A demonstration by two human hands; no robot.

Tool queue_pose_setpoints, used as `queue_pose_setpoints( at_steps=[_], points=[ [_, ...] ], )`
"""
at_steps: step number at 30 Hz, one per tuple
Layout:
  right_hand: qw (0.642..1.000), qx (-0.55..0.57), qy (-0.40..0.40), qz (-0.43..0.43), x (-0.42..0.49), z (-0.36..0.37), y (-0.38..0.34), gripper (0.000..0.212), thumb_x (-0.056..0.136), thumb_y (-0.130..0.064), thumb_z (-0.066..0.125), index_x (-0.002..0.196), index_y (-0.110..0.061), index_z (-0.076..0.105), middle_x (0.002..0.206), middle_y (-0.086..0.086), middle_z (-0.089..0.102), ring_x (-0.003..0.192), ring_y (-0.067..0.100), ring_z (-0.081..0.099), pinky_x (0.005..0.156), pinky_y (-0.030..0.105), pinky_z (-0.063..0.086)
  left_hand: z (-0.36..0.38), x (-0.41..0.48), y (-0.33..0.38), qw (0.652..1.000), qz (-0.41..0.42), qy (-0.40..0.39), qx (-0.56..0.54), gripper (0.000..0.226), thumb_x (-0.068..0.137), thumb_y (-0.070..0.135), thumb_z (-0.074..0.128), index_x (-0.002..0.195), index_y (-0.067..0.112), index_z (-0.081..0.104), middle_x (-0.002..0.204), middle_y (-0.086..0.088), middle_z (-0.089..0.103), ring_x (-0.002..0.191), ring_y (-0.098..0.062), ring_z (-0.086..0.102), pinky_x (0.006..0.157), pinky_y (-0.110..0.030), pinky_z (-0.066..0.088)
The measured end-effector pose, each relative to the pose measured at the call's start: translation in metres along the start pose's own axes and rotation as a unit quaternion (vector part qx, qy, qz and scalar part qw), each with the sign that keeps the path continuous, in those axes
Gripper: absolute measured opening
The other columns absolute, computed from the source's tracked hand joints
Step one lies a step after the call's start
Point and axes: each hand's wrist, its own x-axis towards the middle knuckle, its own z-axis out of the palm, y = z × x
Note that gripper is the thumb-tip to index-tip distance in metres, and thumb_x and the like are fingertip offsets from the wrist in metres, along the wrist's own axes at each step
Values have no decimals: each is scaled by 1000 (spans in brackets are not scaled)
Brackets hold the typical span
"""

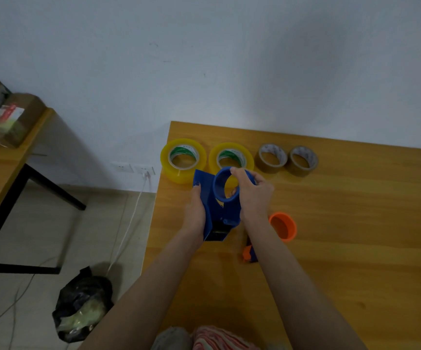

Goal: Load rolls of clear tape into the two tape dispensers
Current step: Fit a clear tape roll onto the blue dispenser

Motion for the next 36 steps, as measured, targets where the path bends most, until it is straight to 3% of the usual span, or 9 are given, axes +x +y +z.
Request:
queue_pose_setpoints(
  at_steps=[5, 11, 15, 17, 19, 25, 29, 32, 36],
  points=[
    [996, 15, -83, 26, 9, -10, -11, 30, 78, -19, 75, 100, 1, 67, 50, -2, 55, 39, 9, 50, 45, 23, 45, -6, 1, 10, 997, -4, -81, -14, 50, 95, 55, 32, 114, 19, 61, 98, -9, 70, 82, -24, 66, 71, -35, 53],
    [989, 44, -137, 26, 9, -9, -10, 24, 85, -20, 68, 98, 0, 66, 48, -6, 54, 46, 12, 51, 56, 29, 49, -2, -5, 26, 994, 39, -105, 3, 52, 93, 54, 39, 117, 14, 62, 101, -14, 67, 82, -26, 64, 73, -37, 51],
    [994, 0, -95, 52, -3, -1, -5, 26, 81, -36, 71, 73, -14, 62, 51, -6, 57, 50, 10, 54, 57, 24, 47, 3, -5, 26, 994, 61, -80, 36, 56, 89, 59, 43, 120, 16, 61, 113, -19, 67, 95, -34, 64, 85, -46, 51],
    [998, 19, -47, 45, -7, 2, -5, 32, 79, -38, 72, 64, -18, 53, 53, -5, 51, 49, 9, 48, 52, 22, 42, 3, -7, 26, 996, 58, -60, 36, 57, 92, 60, 36, 115, 14, 63, 100, -17, 69, 82, -28, 66, 72, -38, 55],
    [1000, 25, -2, 17, -9, 5, -5, 34, 78, -40, 73, 62, -21, 50, 54, -8, 48, 49, 8, 45, 50, 21, 39, 4, -9, 26, 997, 51, -55, 12, 57, 94, 59, 28, 109, 16, 63, 89, -12, 70, 71, -22, 66, 60, -31, 52],
    [999, 35, 33, -21, -14, 9, -4, 31, 76, -42, 73, 64, -20, 54, 54, -10, 50, 49, 8, 47, 50, 22, 41, 8, -17, 26, 996, 26, -71, -48, 71, 89, 67, 32, 121, 10, 59, 96, -17, 66, 67, -27, 63, 53, -31, 50],
    [998, 30, 46, -21, -17, 9, -1, 29, 77, -43, 72, 66, -22, 56, 55, -10, 51, 50, 7, 48, 48, 20, 40, 7, -20, 24, 996, 40, -62, -56, 60, 92, 62, 30, 110, 15, 63, 92, -14, 68, 72, -27, 65, 60, -33, 52],
    [998, 42, 52, -19, -17, 8, -1, 30, 78, -40, 73, 64, -21, 54, 54, -10, 49, 48, 5, 46, 45, 16, 40, 8, -24, 25, 996, 39, -55, -59, 65, 89, 65, 33, 117, 13, 61, 98, -19, 66, 71, -30, 64, 58, -34, 51],
    [997, 59, 50, -30, -17, 4, 0, 36, 77, -38, 74, 58, -20, 49, 48, -12, 43, 49, 11, 41, 52, 26, 40, 12, -26, 25, 997, 31, -31, -59, 67, 87, 67, 35, 120, 14, 60, 105, -21, 67, 81, -33, 66, 65, -37, 54]
  ],
)
